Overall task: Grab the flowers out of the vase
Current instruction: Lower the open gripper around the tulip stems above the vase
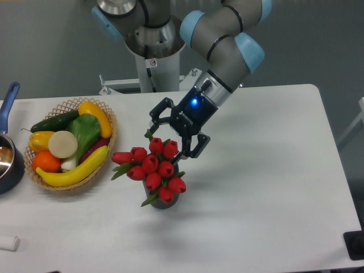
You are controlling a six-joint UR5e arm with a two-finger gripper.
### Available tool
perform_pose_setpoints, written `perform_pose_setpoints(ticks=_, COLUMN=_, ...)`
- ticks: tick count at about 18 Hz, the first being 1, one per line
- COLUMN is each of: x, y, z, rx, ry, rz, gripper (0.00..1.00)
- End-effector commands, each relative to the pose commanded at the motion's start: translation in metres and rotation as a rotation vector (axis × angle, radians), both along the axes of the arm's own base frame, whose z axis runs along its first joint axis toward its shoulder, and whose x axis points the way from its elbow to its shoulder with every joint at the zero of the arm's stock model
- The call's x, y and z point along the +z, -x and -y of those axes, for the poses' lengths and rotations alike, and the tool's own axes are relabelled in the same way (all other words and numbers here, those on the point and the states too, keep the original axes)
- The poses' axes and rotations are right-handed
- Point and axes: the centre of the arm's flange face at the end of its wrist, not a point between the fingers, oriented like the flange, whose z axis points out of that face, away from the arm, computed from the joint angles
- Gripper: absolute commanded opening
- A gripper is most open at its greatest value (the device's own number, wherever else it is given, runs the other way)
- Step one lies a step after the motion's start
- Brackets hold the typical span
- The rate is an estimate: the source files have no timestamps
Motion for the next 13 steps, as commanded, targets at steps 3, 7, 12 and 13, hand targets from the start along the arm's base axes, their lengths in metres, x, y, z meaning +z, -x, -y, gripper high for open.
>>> perform_pose_setpoints(ticks=3, x=-0.003, y=0.006, z=-0.003, rx=0.0, ry=-0.002, rz=-0.001, gripper=1.0)
perform_pose_setpoints(ticks=7, x=-0.008, y=0.004, z=-0.013, rx=-0.019, ry=0.002, rz=0.007, gripper=1.0)
perform_pose_setpoints(ticks=12, x=-0.014, y=0.002, z=-0.019, rx=-0.03, ry=0.008, rz=0.018, gripper=1.0)
perform_pose_setpoints(ticks=13, x=-0.015, y=0.003, z=-0.019, rx=-0.03, ry=0.008, rz=0.018, gripper=1.0)
